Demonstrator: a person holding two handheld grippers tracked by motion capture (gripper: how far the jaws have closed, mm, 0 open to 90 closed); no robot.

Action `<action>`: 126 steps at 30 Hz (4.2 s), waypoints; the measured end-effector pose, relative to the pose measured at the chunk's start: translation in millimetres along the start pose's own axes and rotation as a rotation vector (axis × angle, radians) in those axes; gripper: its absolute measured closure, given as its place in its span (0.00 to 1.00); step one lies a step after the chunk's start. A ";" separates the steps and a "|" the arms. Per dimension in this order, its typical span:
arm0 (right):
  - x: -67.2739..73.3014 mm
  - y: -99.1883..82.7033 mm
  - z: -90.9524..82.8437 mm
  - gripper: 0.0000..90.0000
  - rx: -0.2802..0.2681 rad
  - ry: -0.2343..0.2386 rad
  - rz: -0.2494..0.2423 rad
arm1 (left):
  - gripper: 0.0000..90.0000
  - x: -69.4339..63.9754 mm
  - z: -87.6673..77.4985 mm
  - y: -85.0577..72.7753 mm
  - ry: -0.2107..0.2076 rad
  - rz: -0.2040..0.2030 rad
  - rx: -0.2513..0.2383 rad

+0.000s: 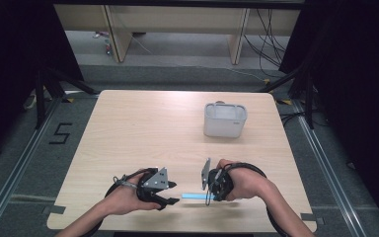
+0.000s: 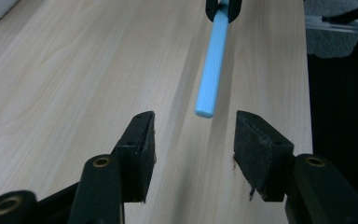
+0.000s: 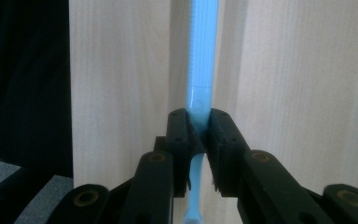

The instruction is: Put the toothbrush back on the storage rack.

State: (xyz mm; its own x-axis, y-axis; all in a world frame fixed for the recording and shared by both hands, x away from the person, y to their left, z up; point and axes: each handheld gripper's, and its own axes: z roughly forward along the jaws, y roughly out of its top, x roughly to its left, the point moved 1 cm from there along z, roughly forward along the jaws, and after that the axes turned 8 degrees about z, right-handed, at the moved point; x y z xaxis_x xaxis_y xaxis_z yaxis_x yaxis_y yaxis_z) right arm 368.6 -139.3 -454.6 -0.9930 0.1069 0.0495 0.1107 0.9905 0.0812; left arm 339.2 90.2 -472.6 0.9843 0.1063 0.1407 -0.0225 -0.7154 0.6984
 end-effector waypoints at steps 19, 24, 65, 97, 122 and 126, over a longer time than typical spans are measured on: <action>8.4 14.1 0.2 0.88 0.014 0.048 0.047 | 0.67 0.5 24.6 29.8 -0.113 0.090 0.133; 1.1 16.8 1.2 0.88 -0.037 0.028 -0.059 | 0.71 1.6 28.5 30.1 -0.116 0.113 0.121; 1.4 21.8 -0.5 0.87 -0.063 0.020 -0.023 | 0.87 -0.7 37.6 22.1 -0.083 0.225 0.079; 5.7 -20.8 -36.7 0.60 -0.644 -0.077 0.390 | 0.87 2.9 20.3 -1.6 0.125 0.097 -0.089; 15.8 -37.5 -1.1 0.57 -0.998 -0.118 0.615 | 0.87 3.8 15.1 -23.7 0.305 -0.083 -0.176; 16.3 -37.4 4.0 0.54 -1.011 -0.096 0.641 | 0.87 5.8 13.7 -24.4 0.312 -0.087 -0.181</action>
State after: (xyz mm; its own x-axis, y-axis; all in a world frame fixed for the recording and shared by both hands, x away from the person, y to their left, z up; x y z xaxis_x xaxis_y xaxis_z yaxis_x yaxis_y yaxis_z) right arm 348.2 -174.2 -460.9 -0.7399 0.6042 0.2957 0.5248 0.2434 0.8157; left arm 347.8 98.8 -498.5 0.8837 0.3873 0.2627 0.0011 -0.5631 0.8264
